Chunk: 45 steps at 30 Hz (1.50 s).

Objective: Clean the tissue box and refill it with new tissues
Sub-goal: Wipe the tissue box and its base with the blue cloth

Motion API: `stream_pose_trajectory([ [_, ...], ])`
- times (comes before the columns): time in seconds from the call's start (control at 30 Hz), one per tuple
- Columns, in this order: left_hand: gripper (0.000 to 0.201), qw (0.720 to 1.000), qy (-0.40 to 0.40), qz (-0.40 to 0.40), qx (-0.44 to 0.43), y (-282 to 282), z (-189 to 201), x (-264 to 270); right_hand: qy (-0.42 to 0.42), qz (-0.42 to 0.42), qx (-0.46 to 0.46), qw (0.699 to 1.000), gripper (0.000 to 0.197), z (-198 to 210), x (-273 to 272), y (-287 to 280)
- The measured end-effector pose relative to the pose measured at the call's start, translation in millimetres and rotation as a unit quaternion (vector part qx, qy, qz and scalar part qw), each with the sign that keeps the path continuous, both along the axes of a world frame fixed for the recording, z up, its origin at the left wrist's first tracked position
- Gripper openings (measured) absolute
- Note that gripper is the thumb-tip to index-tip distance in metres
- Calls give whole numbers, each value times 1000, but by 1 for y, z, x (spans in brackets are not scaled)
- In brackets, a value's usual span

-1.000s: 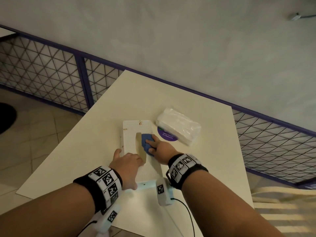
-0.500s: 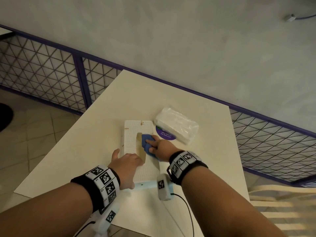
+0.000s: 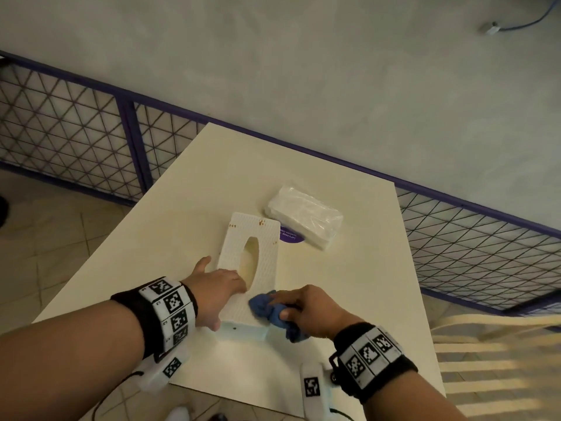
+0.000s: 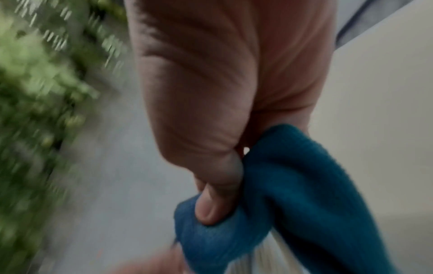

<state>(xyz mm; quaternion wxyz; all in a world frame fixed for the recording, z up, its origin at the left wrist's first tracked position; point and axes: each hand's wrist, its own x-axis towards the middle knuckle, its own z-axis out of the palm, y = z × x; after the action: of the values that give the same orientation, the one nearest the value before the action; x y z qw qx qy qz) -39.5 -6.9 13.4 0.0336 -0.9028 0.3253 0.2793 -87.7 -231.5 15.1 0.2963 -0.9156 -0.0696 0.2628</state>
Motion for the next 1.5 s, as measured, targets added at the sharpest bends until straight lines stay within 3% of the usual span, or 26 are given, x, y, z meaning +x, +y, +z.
stream_pose_trajectory([
  [0.13,80,994,-11,-80,69,22,10,23,-47,-177,76,980,22,14,-2,-30],
  [0.3,54,997,6,65,-40,4,17,16,-161,-265,74,948,19,17,8,-38],
  [0.43,41,992,-20,123,-2,-17,1,-1,-234,-187,33,954,19,7,25,-1],
  [0.53,31,987,-35,155,-3,-18,-5,-6,-123,-1,-41,991,35,-24,26,32],
  [0.6,31,986,-38,163,-7,-18,-6,-6,-73,48,-105,991,45,-33,30,27],
  [0.77,32,984,-36,173,-13,-16,-5,-6,-67,-4,-175,982,49,-18,62,-8],
  [0.87,31,983,-38,177,-19,-15,-4,-7,-112,-48,-145,982,41,-26,59,13],
  [0.97,34,981,-47,186,-22,-15,-2,-8,-154,-11,-83,985,26,-35,37,54],
  [1.07,35,980,-48,194,-28,-16,-2,-8,-136,42,-26,989,33,-36,24,60],
  [1.27,34,984,-33,177,-14,-16,0,-8,-119,-60,-92,987,44,-38,65,-11],
  [1.4,41,983,-28,179,-15,-15,0,-6,-125,-46,-102,986,41,-36,64,13],
  [1.5,41,982,-35,187,-18,-15,-1,-6,-135,15,-64,989,33,-36,49,39],
])
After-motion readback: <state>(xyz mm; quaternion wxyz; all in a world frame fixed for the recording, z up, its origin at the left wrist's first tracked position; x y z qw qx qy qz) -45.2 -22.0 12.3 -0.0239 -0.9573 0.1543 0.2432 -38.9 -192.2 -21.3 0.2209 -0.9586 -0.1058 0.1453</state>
